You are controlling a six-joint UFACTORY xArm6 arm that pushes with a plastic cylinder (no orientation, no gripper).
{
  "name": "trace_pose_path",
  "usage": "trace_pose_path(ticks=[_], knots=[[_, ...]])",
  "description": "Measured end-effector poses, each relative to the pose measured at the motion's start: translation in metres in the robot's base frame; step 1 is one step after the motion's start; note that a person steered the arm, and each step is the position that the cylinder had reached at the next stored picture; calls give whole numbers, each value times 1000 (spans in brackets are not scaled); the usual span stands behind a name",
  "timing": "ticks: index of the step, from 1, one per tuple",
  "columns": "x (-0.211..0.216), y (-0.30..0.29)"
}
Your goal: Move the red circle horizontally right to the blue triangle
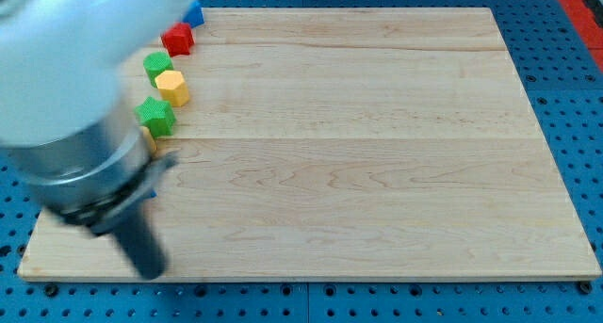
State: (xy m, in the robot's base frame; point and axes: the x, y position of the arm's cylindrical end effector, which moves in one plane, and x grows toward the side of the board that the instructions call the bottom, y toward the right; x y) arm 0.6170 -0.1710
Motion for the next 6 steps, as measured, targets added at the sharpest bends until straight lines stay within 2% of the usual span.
trace_pose_path(ticks=[1, 2, 3, 5, 6], knots=[[-3, -96], [-28, -99], [-59, -57], [-71, -26], [-61, 59]])
